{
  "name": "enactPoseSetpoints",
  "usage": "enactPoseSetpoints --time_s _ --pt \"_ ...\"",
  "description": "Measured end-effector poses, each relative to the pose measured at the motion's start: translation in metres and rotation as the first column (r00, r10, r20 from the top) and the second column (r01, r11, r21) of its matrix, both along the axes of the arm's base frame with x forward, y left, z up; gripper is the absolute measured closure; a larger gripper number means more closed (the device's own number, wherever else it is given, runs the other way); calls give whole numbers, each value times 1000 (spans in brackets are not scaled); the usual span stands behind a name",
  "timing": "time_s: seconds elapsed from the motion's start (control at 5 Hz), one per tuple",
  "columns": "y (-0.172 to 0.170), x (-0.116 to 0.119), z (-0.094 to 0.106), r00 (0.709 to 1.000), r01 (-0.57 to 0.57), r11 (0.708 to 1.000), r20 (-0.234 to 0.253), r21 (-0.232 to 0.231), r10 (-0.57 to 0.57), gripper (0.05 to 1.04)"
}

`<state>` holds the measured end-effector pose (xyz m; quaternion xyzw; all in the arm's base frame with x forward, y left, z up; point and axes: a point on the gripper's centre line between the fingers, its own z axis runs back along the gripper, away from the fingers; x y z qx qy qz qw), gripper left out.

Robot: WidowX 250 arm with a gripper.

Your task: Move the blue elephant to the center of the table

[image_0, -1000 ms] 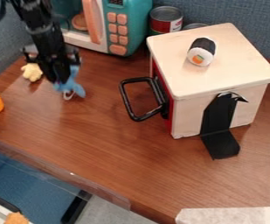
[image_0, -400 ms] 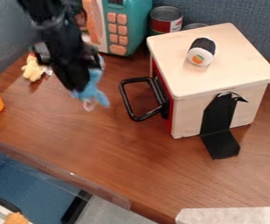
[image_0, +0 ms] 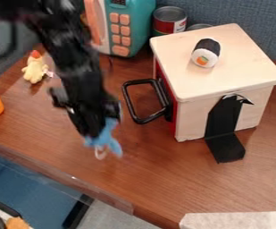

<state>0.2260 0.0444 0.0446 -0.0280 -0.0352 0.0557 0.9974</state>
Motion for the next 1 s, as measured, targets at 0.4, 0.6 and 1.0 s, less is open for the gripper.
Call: enactPoseSetpoints --time_s 0.4,0.6,1.0 --pt "0 -8 -23 996 4 998 -93 67 2 844" --pt "-1 -11 -22 994 6 997 -110 77 2 571" --pt "-7 -13 27 999 37 994 9 98 -38 71"
